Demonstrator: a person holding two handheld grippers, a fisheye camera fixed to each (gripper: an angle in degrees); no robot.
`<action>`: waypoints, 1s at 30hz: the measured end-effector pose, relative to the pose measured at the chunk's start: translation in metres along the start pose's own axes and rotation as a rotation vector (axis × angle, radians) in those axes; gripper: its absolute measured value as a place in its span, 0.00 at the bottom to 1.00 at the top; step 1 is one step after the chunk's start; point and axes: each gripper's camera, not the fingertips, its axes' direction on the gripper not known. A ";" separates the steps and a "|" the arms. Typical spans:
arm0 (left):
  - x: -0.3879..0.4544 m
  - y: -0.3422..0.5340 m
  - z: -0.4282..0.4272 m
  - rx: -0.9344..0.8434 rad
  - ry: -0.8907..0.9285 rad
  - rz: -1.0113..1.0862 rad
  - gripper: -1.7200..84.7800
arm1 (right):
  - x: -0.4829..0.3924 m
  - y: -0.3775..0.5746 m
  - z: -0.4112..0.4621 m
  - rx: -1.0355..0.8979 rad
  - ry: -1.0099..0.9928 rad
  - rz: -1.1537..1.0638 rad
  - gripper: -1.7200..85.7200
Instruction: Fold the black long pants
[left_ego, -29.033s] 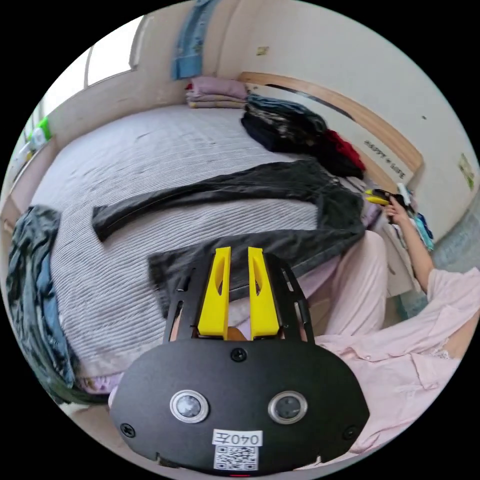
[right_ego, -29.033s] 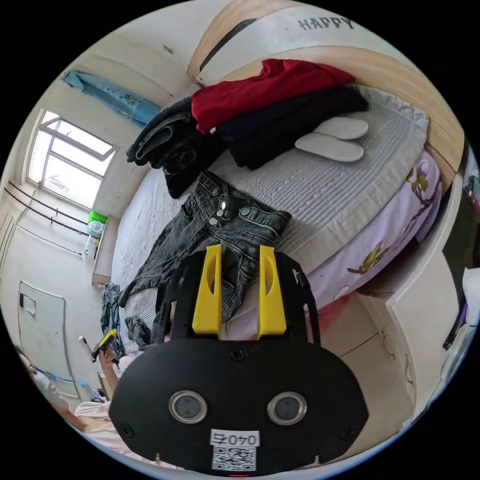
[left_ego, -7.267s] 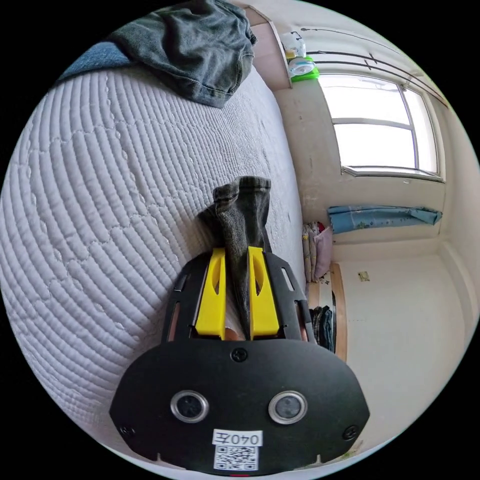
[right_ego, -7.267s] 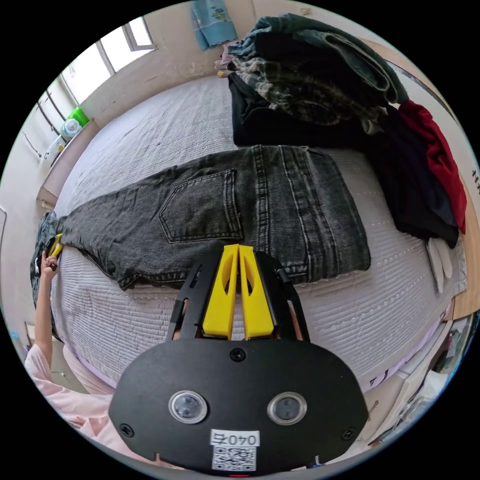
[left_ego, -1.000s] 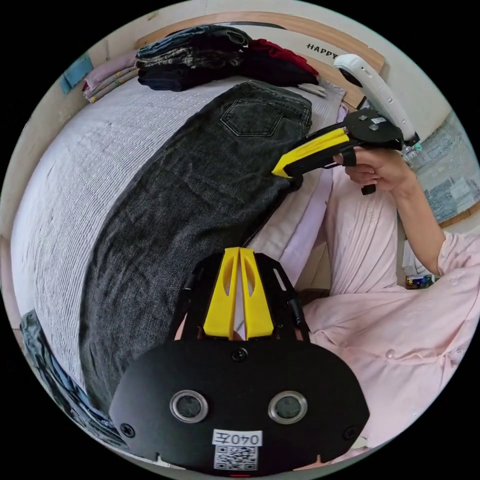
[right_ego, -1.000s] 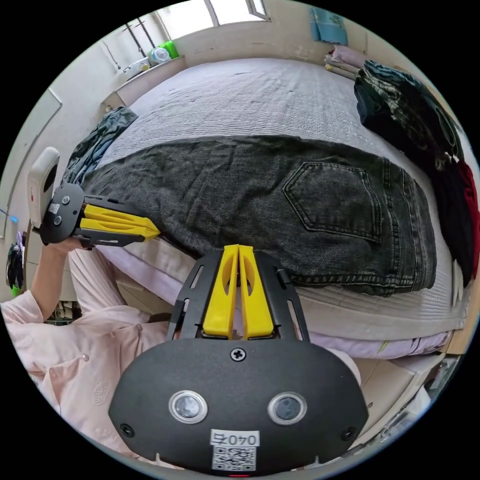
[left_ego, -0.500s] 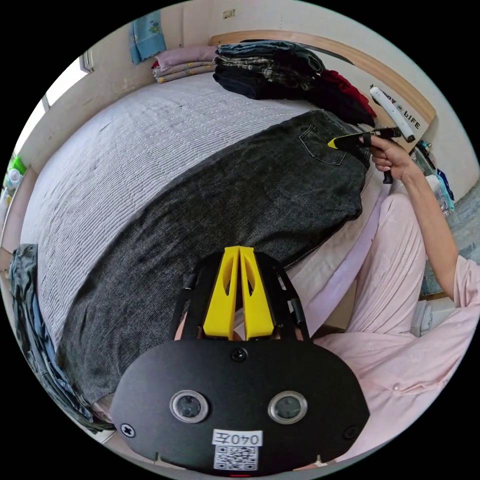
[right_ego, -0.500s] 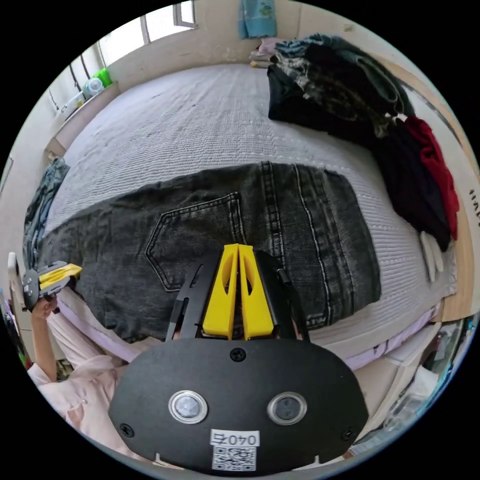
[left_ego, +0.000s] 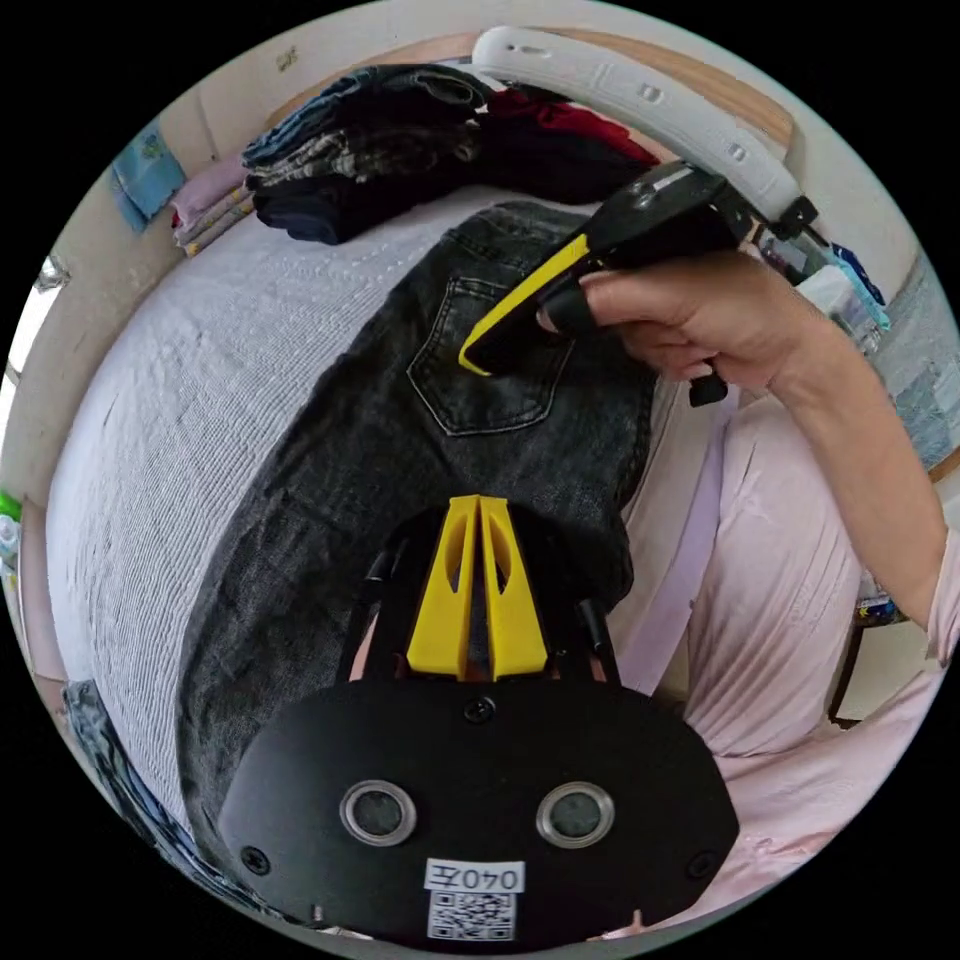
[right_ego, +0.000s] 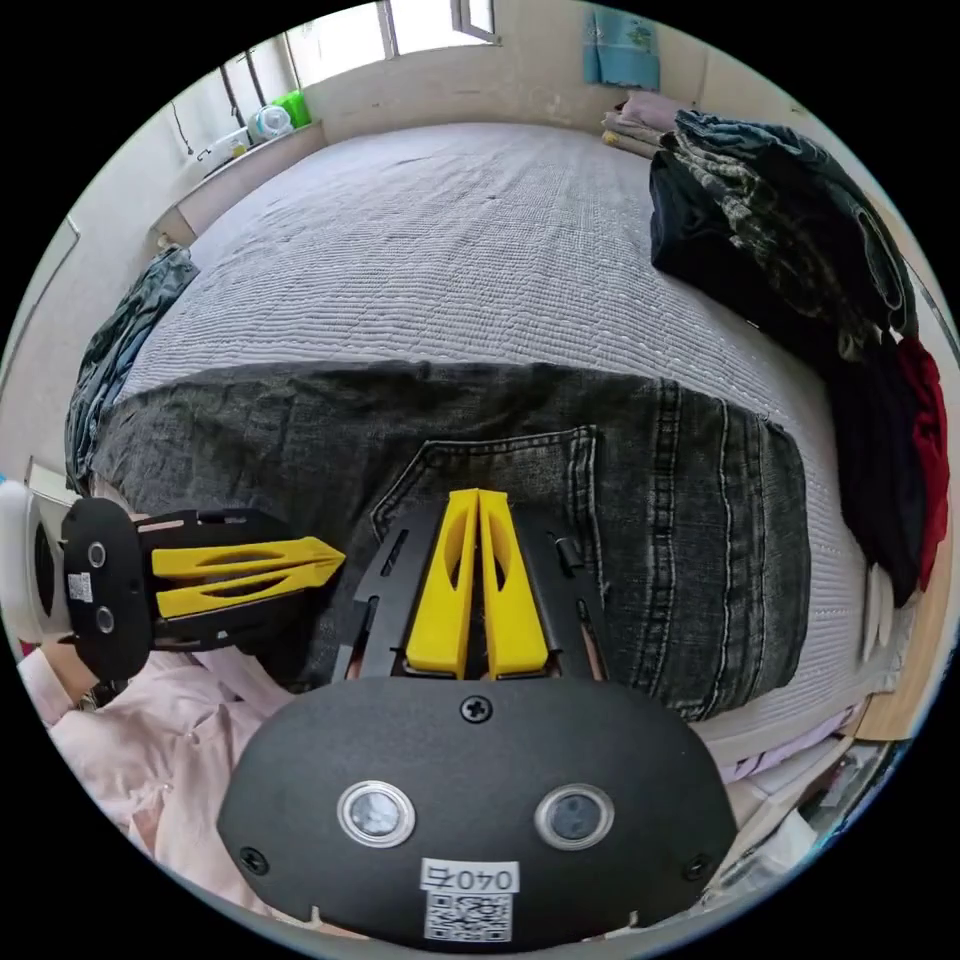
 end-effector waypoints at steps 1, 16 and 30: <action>-0.002 0.002 -0.013 0.011 -0.006 -0.009 0.01 | 0.003 -0.002 -0.009 -0.011 0.028 0.014 0.01; -0.186 0.216 -0.249 0.016 -0.458 -0.709 0.01 | 0.115 -0.006 -0.024 0.062 0.098 0.383 0.01; -0.289 0.304 -0.402 -0.022 -0.594 -1.005 0.01 | -0.281 -0.073 -0.014 0.067 -0.283 -0.556 0.01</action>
